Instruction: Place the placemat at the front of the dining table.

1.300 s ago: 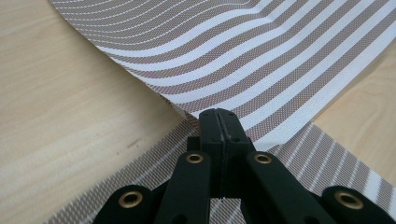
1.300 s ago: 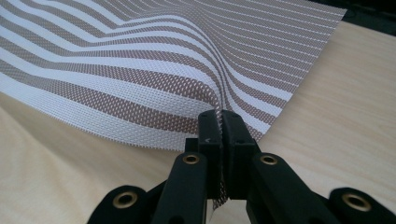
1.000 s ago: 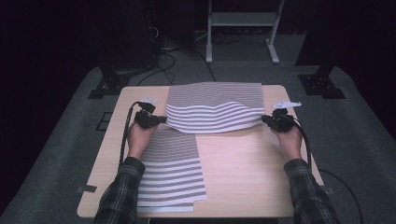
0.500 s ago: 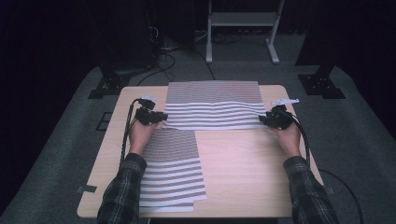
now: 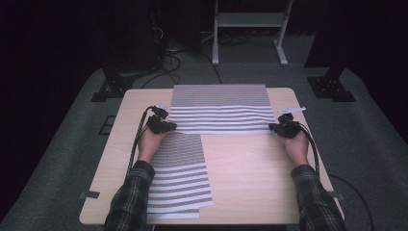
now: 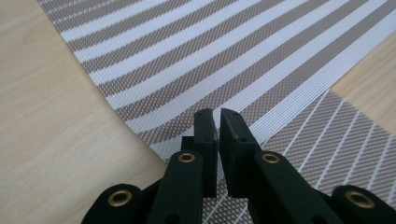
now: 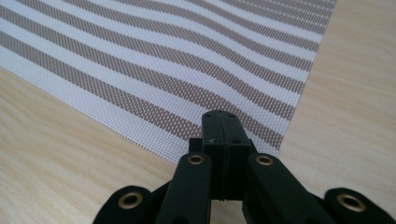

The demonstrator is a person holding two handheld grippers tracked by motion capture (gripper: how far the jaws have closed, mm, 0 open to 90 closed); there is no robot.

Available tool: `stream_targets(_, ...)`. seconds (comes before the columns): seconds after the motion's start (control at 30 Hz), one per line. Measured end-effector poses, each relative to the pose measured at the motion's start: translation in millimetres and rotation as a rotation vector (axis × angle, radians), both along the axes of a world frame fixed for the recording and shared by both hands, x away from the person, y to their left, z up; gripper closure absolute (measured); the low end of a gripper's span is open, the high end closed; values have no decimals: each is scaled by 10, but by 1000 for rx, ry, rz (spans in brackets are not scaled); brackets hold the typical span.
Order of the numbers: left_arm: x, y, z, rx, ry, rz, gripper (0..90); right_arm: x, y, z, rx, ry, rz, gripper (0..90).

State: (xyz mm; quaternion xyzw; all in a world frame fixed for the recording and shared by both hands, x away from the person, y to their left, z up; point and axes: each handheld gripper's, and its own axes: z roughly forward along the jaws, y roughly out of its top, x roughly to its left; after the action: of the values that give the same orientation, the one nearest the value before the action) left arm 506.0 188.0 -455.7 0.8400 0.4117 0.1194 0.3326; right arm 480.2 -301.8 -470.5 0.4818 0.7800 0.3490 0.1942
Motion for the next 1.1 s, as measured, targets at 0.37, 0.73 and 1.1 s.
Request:
stream_targets(0.37, 65, -15, -62, 35, -13, 22, 855, 92, 86, -50, -56, -9, -24, 900)
stream_targets(0.73, 66, -41, -30, 41, -37, 32, 755, 144, 109, -46, -49, -24, -56, 828)
stream_targets(1.1, -438, -34, 31, -72, -63, -61, 668, -215, 55, 198, 28, -110, 6, 613)
